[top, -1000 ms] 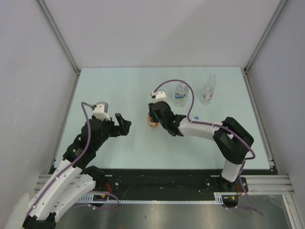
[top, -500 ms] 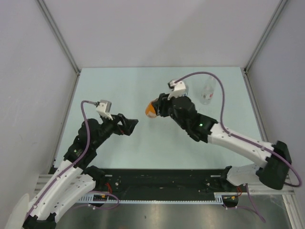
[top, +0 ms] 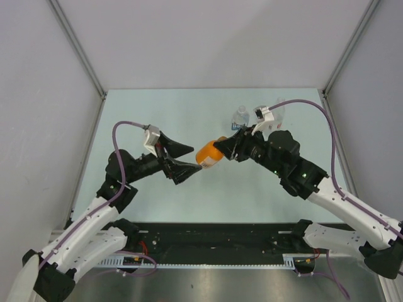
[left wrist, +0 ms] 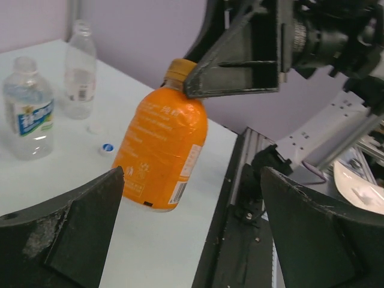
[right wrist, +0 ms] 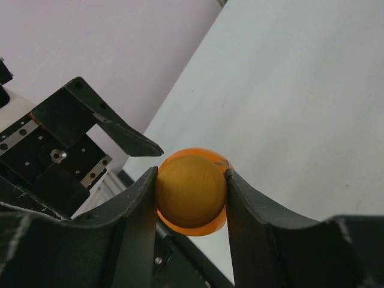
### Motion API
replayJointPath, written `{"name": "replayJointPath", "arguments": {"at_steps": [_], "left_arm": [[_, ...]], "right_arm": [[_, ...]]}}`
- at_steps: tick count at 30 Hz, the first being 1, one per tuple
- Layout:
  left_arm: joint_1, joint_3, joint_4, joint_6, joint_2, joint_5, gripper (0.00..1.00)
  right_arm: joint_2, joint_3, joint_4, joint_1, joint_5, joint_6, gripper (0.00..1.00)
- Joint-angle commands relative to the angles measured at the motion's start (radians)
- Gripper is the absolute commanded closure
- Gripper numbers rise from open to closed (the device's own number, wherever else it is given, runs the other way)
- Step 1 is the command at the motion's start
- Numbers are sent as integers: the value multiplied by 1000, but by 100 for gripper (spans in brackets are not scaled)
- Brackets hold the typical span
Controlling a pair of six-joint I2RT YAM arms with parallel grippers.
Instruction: Unscrew the bottle caps
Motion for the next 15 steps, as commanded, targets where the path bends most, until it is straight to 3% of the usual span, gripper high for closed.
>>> {"name": "replayJointPath", "arguments": {"at_steps": [1, 5, 10, 15], "left_arm": [[-42, 66, 102, 30, 33, 181, 0], [-104, 121, -16, 88, 96, 199, 0], [-180, 141, -29, 151, 136, 126, 0], [-187, 150, -40, 162, 165, 115, 0]], "right_arm": [[-75, -21, 2, -53, -226, 100, 100], [-112, -45, 32, -63, -316, 104, 100], [-109, -49, 62, -63, -408, 115, 100], [-130, -55, 69, -64, -438, 124, 100]]}}
